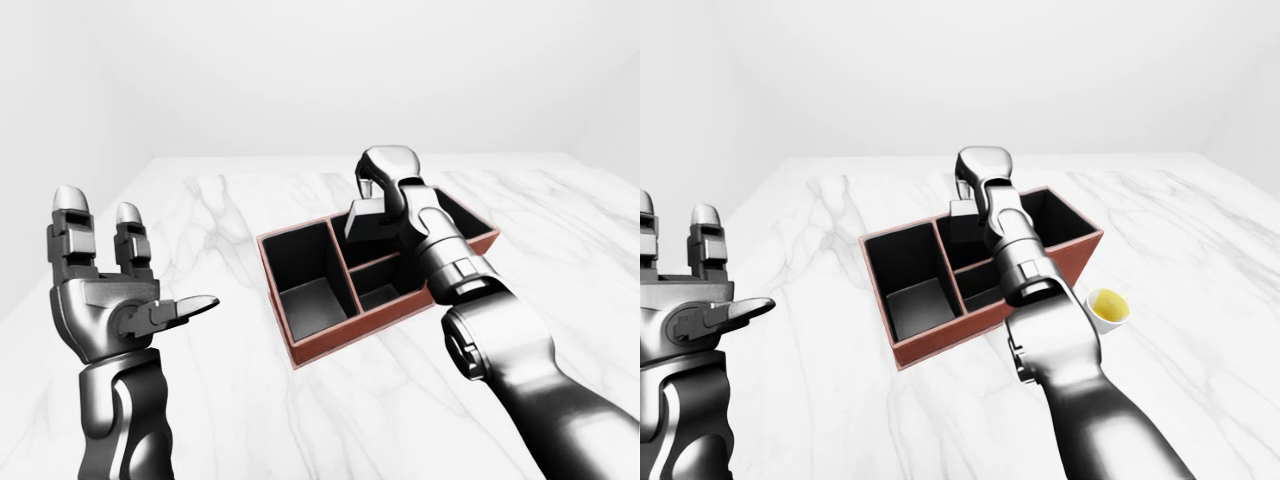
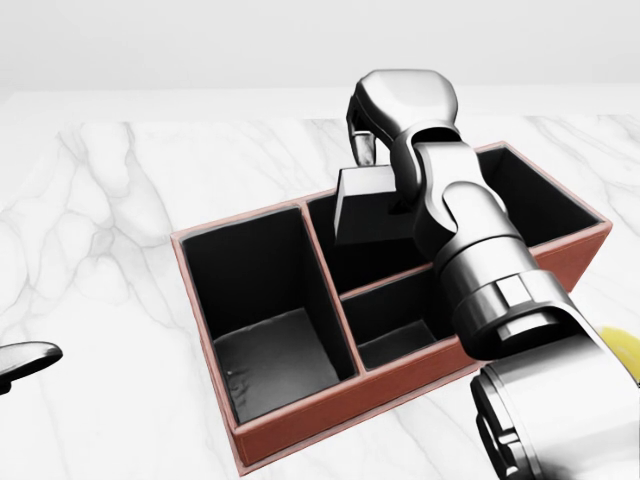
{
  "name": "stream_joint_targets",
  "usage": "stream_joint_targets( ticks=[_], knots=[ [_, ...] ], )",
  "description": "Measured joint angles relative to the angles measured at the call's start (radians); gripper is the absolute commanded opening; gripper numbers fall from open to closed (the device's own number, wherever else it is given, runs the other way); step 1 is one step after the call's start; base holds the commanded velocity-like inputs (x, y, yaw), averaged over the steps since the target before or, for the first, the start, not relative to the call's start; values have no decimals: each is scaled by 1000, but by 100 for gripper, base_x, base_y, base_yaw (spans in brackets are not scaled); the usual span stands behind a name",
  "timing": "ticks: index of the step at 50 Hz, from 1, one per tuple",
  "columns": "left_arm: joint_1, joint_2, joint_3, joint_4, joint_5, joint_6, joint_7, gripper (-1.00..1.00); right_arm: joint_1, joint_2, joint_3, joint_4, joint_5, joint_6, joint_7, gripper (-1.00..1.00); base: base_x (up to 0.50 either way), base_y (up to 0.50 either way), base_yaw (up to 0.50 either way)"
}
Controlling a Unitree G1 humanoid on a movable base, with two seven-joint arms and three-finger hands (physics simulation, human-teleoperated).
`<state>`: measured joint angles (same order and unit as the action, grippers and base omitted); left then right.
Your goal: Pick up the book and place it in the front compartment of the caddy.
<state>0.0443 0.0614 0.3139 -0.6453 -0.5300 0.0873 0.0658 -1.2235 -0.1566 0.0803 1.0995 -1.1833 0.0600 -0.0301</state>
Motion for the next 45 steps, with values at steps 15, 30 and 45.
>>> stream_joint_targets(
  ticks=[15,30,45],
  knots=[
    [-2,1,3,1,-3,0,1,100,-47,9,5,76,6,-32,-48,-100,0,0,0],
    [1,0,-1,3,1,0,-2,100,-57,8,7,134,14,-47,-89,-100,0,0,0],
    [2,-1,-1,3,0,0,-3,100,-67,9,1,146,18,-56,-117,100,0,0,0]
  ],
)
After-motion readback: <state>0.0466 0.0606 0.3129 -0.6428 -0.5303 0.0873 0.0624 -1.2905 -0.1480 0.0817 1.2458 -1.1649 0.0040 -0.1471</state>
